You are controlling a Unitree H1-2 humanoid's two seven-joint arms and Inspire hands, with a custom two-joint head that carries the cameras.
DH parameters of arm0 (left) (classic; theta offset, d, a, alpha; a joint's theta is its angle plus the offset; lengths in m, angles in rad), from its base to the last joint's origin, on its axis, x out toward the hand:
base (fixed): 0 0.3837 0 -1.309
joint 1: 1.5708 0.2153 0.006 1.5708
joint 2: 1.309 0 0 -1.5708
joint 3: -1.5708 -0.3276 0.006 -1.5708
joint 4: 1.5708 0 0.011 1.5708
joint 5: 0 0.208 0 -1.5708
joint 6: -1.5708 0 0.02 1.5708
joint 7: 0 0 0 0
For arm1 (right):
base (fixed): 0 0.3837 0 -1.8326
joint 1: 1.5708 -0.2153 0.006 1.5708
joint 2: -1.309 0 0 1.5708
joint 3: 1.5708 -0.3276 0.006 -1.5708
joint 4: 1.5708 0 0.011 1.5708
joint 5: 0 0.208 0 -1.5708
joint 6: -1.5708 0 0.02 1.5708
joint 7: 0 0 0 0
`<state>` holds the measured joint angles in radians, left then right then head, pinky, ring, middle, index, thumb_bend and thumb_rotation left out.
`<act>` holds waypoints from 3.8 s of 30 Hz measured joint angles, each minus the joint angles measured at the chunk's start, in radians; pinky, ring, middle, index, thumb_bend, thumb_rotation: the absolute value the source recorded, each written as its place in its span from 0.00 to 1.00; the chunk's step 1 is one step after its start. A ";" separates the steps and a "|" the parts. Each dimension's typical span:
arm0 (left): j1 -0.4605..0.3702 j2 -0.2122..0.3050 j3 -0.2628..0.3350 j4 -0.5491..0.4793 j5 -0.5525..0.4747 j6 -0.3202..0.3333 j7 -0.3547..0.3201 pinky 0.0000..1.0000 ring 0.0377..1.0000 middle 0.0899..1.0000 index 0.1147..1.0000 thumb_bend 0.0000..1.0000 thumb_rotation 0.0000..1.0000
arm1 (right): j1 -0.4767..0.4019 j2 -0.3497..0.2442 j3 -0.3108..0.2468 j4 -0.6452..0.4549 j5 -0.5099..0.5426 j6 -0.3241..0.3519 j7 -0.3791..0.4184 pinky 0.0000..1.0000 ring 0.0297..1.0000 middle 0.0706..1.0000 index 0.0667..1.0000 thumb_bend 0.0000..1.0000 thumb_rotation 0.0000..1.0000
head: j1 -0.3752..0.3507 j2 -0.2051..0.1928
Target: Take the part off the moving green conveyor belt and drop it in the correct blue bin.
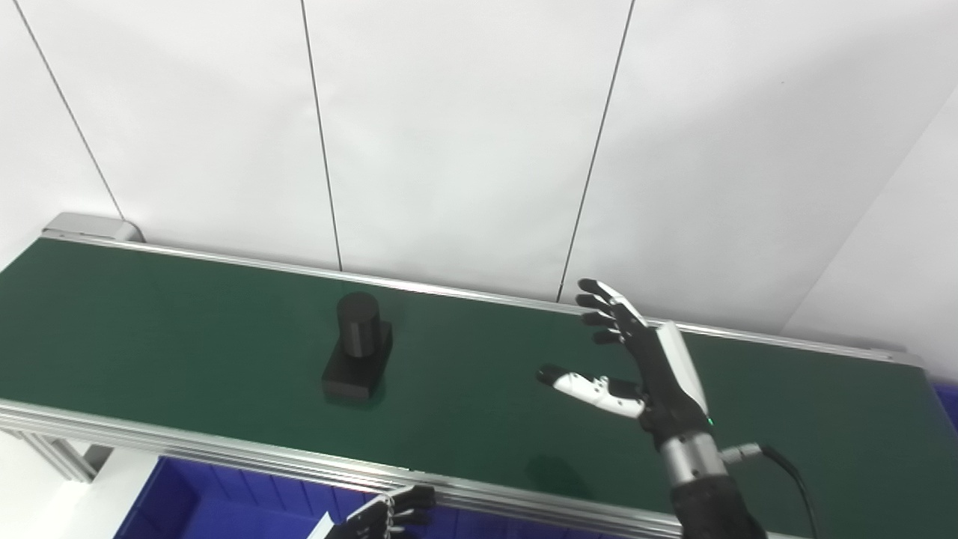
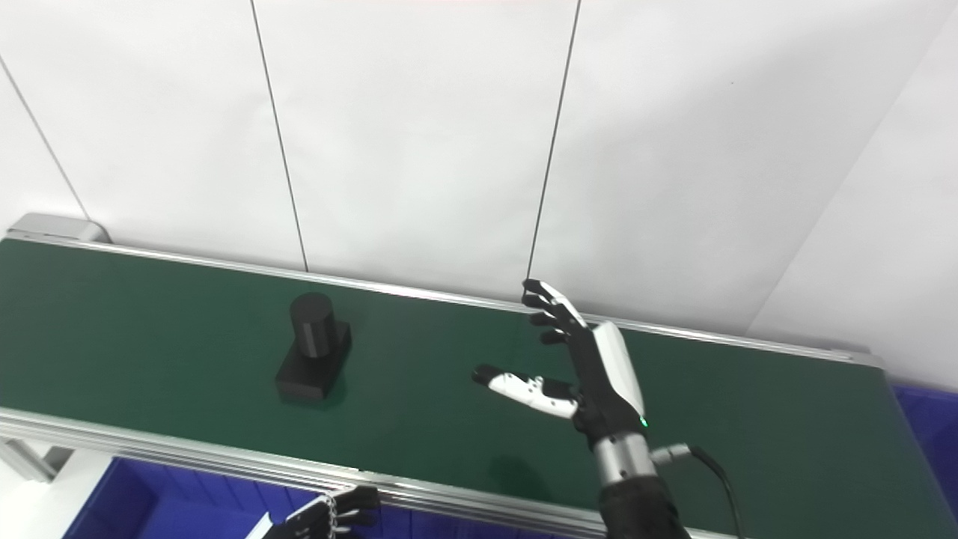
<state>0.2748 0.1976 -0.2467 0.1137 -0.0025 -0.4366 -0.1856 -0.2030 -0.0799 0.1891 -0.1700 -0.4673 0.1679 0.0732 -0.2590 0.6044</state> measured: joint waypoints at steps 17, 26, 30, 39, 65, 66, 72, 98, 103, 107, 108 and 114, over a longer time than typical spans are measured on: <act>-0.010 -0.040 0.095 0.028 -0.037 0.000 -0.134 0.71 0.78 0.81 0.82 1.00 0.32 | -0.118 0.031 0.029 0.226 -0.051 0.017 -0.027 0.63 0.73 0.81 0.87 0.82 0.45 | -0.074 -0.014; -0.012 -0.053 0.121 0.038 -0.037 0.000 -0.171 0.70 0.78 0.81 0.83 1.00 0.33 | -0.201 0.025 0.067 0.376 -0.081 0.023 -0.023 0.61 0.73 0.83 0.89 0.83 0.49 | -0.083 -0.018; -0.011 -0.062 0.127 0.038 -0.035 0.000 -0.182 0.70 0.78 0.81 0.82 1.00 0.34 | -0.240 0.028 0.082 0.441 -0.081 0.022 -0.038 0.62 0.73 0.83 0.88 0.85 0.50 | -0.078 -0.017; -0.010 -0.064 0.132 0.030 -0.031 0.000 -0.209 0.66 0.76 0.80 0.81 1.00 0.38 | -0.276 0.042 0.116 0.516 -0.088 0.022 -0.045 0.64 0.78 0.86 0.90 0.86 0.50 | -0.072 -0.011; 0.021 -0.076 0.113 -0.035 0.037 -0.003 -0.154 0.61 0.70 0.75 0.77 1.00 0.37 | -0.420 0.105 0.219 0.765 -0.139 0.022 -0.065 0.75 0.85 0.90 0.91 0.90 0.54 | -0.049 0.002; 0.020 -0.068 0.100 -0.037 0.040 -0.003 -0.139 0.61 0.69 0.75 0.77 1.00 0.37 | -0.425 0.109 0.223 0.777 -0.139 0.022 -0.065 0.75 0.85 0.90 0.91 0.90 0.55 | -0.048 0.002; 0.020 0.000 -0.009 -0.039 0.082 -0.004 0.012 0.61 0.68 0.75 0.77 1.00 0.38 | -0.470 0.118 0.239 0.862 -0.139 0.022 -0.071 0.76 0.86 0.91 0.92 0.91 0.54 | -0.045 0.005; -0.082 0.196 -0.384 -0.038 0.145 -0.004 0.499 0.62 0.70 0.75 0.77 1.00 0.38 | -0.392 0.157 0.215 0.921 -0.104 -0.184 -0.437 0.36 0.39 0.46 0.49 0.51 0.00 | -0.039 0.028; -0.085 0.207 -0.395 -0.038 0.140 -0.004 0.507 0.62 0.71 0.75 0.77 1.00 0.38 | -0.333 0.124 0.188 0.762 -0.099 -0.183 -0.432 0.32 0.36 0.44 0.49 0.51 0.00 | -0.029 0.044; -0.086 0.207 -0.395 -0.039 0.121 -0.004 0.509 0.61 0.71 0.76 0.77 1.00 0.39 | -0.259 0.089 0.148 0.546 -0.076 -0.171 -0.382 0.33 0.37 0.45 0.49 0.51 0.00 | -0.023 0.058; -0.086 0.207 -0.394 -0.041 0.120 -0.004 0.508 0.61 0.71 0.76 0.78 1.00 0.40 | -0.241 0.084 0.138 0.503 -0.070 -0.164 -0.362 0.34 0.38 0.46 0.48 0.51 0.00 | -0.017 0.080; -0.068 0.191 -0.344 -0.084 0.066 -0.004 0.444 0.65 0.74 0.79 0.80 1.00 0.40 | -0.077 0.040 0.081 0.199 -0.026 -0.089 -0.240 0.34 0.39 0.48 0.48 0.51 0.00 | -0.006 0.141</act>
<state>0.2071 0.3888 -0.5902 0.0296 0.0632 -0.4404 0.2585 -0.2804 -0.0402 0.2697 0.0287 -0.4938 0.0793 -0.1665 -0.2654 0.7455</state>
